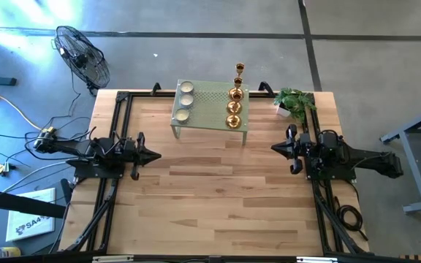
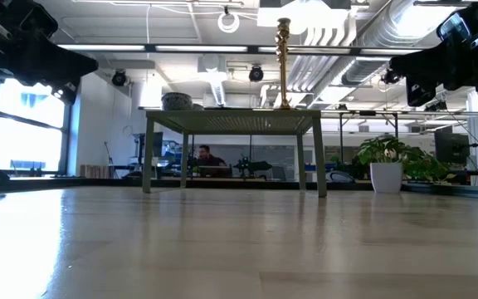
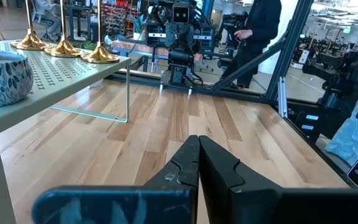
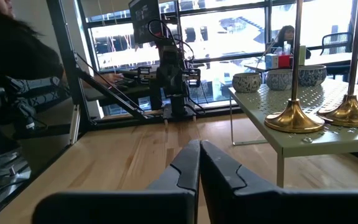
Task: Stock candles and holders on shelf
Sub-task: Return to Home Position
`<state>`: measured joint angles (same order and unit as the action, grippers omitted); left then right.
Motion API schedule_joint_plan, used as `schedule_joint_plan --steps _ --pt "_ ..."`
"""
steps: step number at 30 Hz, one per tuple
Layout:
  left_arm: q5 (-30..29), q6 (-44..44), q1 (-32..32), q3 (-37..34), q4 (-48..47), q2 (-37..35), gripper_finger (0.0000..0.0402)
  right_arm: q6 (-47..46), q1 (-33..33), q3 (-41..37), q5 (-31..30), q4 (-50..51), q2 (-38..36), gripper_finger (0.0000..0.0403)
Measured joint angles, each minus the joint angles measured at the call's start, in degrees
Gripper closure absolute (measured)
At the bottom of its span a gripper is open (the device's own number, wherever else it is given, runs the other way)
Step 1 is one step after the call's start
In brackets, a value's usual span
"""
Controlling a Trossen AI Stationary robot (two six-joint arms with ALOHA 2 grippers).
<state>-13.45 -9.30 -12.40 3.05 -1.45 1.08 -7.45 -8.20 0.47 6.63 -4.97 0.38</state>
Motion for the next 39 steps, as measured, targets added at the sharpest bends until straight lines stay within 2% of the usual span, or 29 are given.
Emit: schedule_joint_plan --steps 39 --pt "-0.13 0.00 0.01 0.00 0.02 0.00 0.0400 0.01 -0.01 0.00 0.00 0.00 -0.01 0.0394"
